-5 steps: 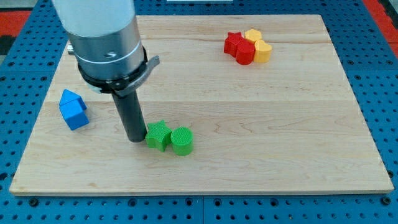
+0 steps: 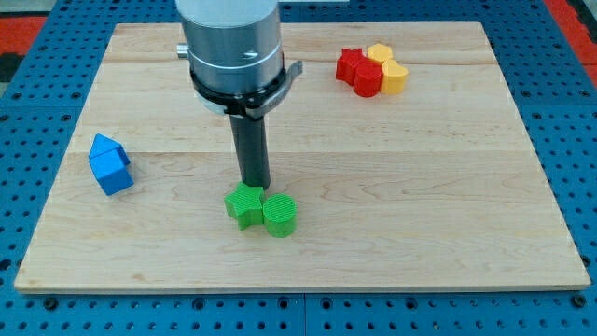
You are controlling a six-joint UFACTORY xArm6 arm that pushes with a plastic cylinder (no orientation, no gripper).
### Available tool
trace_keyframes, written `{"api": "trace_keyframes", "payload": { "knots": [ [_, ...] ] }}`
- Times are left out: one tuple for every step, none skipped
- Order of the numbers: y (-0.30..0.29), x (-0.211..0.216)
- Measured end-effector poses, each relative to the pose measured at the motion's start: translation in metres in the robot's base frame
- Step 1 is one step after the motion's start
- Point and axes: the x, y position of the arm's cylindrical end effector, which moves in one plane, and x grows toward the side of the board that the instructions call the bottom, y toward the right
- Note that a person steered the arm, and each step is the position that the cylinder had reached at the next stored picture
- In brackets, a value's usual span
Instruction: Separate green green star with green circle
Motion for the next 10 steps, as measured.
{"api": "trace_keyframes", "payload": {
  "knots": [
    [0.008, 0.002],
    [0.023, 0.003],
    [0.029, 0.015],
    [0.024, 0.030],
    [0.009, 0.008],
    [-0.023, -0.012],
    [-0.030, -0.011],
    [-0.030, -0.008],
    [-0.049, 0.005],
    [-0.048, 0.015]
  ]
}}
